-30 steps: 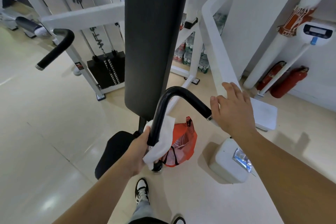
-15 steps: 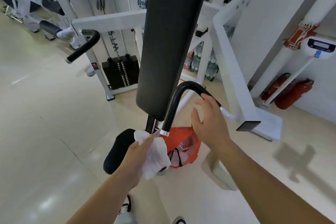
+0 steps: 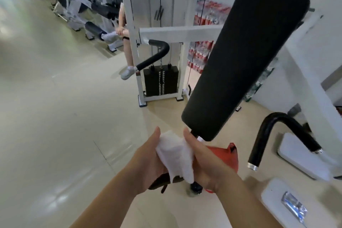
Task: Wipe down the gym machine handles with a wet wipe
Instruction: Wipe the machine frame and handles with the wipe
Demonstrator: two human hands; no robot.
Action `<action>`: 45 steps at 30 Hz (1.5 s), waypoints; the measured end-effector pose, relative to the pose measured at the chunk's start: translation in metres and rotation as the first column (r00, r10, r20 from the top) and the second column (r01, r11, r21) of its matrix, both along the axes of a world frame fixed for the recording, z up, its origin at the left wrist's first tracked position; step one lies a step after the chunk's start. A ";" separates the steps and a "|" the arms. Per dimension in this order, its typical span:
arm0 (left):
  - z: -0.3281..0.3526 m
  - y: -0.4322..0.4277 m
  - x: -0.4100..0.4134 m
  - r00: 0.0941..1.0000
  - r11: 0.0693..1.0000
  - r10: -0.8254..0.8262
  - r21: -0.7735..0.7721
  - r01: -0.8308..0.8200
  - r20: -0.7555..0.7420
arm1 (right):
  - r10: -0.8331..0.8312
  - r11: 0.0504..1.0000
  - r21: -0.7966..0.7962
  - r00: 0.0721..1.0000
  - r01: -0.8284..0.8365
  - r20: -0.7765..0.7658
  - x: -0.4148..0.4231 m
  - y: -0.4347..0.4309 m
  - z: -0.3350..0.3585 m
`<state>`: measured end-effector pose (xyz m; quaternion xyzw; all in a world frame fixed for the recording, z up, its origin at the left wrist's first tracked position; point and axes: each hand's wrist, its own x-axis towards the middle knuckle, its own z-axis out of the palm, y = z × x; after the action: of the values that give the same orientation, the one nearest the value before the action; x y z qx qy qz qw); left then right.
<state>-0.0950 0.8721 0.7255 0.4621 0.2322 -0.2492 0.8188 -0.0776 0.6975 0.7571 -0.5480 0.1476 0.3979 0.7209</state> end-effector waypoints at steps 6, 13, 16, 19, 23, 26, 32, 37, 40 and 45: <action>0.015 0.073 0.046 0.986 0.944 -0.116 0.322 0.072 0.122 | -0.115 0.971 -0.204 0.991 0.127 0.068 0.039 0.070 -0.006; 0.023 0.067 0.129 0.984 0.924 -0.098 0.380 0.033 0.152 | -0.294 0.933 -0.222 0.956 0.285 -0.006 0.088 0.070 -0.003; 0.023 0.055 0.170 0.995 0.945 -0.034 0.327 0.003 0.089 | -0.319 0.914 -0.254 0.947 0.317 0.033 0.122 0.063 -0.004; 0.027 0.051 0.210 0.984 0.919 -0.095 0.394 0.028 0.151 | -0.401 0.878 -0.232 0.908 0.419 0.124 0.164 0.054 -0.001; 0.040 0.055 0.262 0.945 0.875 -0.208 0.479 0.064 0.254 | -0.480 0.836 -0.204 0.859 0.509 0.177 0.214 0.049 0.012; 0.050 0.053 0.304 0.914 0.814 -0.296 0.574 0.089 0.278 | -0.588 0.781 -0.139 0.792 0.608 0.163 0.247 0.047 0.020; 0.074 0.062 0.398 0.837 0.711 -0.401 0.703 0.029 0.371 | -0.825 0.563 -0.039 0.564 0.826 0.034 0.306 0.040 0.026; 0.066 0.082 0.494 0.683 0.585 -0.591 0.811 -0.002 0.428 | -0.825 0.465 -0.099 0.471 0.880 0.312 0.376 0.083 0.032; 0.050 0.101 0.548 0.556 0.525 -0.701 0.851 -0.021 0.447 | -0.702 0.483 -0.169 0.496 0.859 0.512 0.430 0.134 0.026; 0.033 0.157 0.621 0.183 0.342 -0.893 0.884 -0.319 0.411 | -0.225 0.446 -0.566 0.699 0.693 0.679 0.503 0.214 -0.002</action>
<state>0.5263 1.0288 0.7583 0.8906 -0.3365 0.0431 0.3029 0.4255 0.9111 0.7551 -0.8255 0.2609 -0.0935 0.4917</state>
